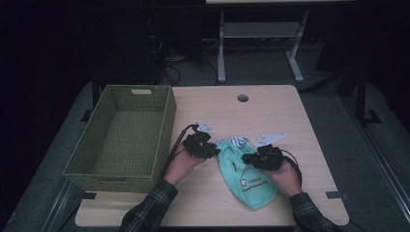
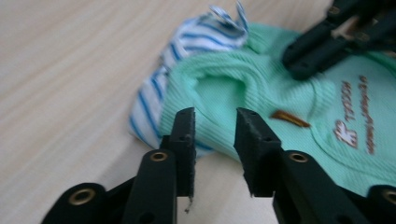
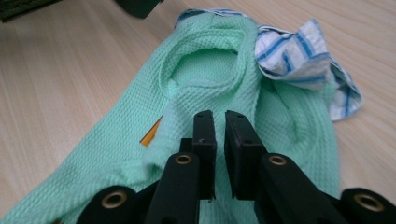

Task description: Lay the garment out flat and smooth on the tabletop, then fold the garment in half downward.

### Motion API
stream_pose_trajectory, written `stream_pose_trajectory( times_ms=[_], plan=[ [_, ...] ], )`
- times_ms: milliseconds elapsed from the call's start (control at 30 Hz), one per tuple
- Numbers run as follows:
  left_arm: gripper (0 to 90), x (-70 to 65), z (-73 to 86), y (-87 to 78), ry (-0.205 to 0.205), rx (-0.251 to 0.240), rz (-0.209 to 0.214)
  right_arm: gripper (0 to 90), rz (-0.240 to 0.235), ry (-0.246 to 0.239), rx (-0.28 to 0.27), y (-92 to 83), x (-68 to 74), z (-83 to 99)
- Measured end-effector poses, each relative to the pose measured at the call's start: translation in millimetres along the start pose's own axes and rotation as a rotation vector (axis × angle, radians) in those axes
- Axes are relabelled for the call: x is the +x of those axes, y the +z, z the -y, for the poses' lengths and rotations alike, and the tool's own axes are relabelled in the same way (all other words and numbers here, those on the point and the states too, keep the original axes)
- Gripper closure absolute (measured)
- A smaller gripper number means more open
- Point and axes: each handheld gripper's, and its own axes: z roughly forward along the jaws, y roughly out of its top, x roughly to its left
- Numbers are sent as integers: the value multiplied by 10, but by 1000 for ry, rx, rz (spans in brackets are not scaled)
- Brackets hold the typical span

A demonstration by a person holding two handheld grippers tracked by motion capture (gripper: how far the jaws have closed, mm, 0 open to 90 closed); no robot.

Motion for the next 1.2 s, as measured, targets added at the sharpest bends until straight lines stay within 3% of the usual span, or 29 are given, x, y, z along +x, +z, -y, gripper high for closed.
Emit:
stream_pose_trajectory(
  times_ms=[300, 600, 833, 1200],
  plan=[
    [550, 219, -155, 125, -19, -15, -5, 776, 3, -3, 5, -61, 34, 88],
    [485, 371, -269, 344, -9, 10, 10, 745, 8, 11, 8, -66, 38, 118],
    [455, 410, -312, 520, -33, -2, 24, 739, 6, 10, 14, -44, 43, 122],
    [443, 372, -272, 699, 0, 68, 43, 739, 14, 4, 15, -39, 19, 135]
  ],
)
